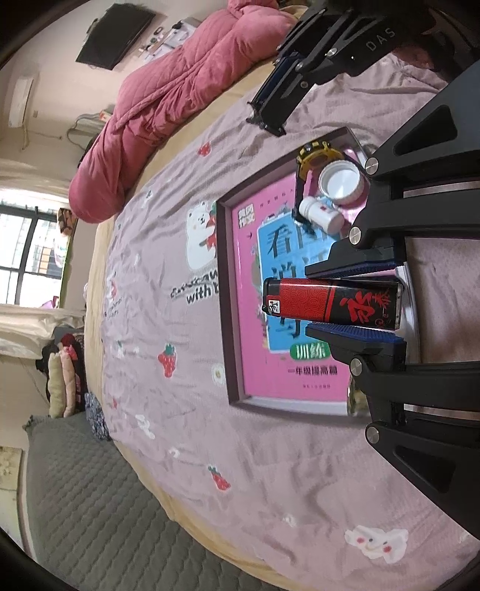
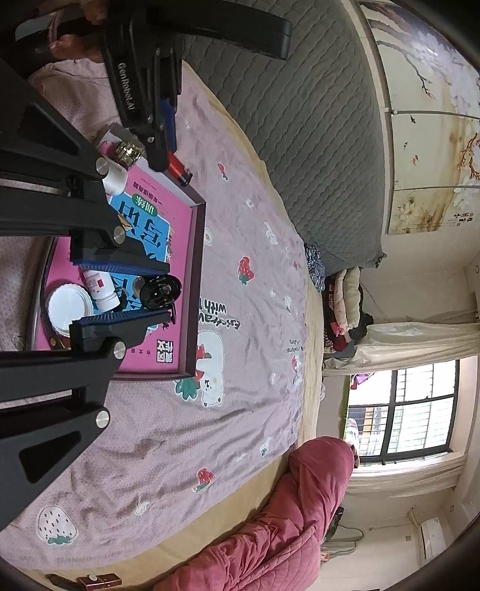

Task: Organize rigid objects
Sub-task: 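Lower the clip toward the cap with the right tool while the left tool lowers the lighter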

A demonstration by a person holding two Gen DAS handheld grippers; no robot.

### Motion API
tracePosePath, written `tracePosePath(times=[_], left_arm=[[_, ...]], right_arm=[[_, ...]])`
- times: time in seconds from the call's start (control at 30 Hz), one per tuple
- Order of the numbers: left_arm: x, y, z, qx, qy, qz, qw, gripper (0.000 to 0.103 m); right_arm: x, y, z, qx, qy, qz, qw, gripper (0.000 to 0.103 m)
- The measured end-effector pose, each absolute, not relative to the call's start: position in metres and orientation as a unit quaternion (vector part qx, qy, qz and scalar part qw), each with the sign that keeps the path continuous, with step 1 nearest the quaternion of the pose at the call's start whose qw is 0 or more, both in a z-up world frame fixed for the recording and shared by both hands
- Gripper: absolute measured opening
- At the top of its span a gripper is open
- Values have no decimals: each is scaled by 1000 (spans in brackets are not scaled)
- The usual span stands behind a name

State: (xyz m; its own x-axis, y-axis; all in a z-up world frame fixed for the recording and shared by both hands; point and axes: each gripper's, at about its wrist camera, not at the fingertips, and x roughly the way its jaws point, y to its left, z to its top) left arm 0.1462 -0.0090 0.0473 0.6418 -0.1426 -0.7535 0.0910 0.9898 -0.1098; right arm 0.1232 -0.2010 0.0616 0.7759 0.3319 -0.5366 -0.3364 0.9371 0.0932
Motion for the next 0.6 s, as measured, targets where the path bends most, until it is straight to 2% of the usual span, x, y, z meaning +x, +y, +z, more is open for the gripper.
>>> tracePosePath(times=[0.6], left_arm=[[151,-47,18,-18,440,-84,894,24]], right_arm=[[133,-215,37,-1,313,172,934,18]])
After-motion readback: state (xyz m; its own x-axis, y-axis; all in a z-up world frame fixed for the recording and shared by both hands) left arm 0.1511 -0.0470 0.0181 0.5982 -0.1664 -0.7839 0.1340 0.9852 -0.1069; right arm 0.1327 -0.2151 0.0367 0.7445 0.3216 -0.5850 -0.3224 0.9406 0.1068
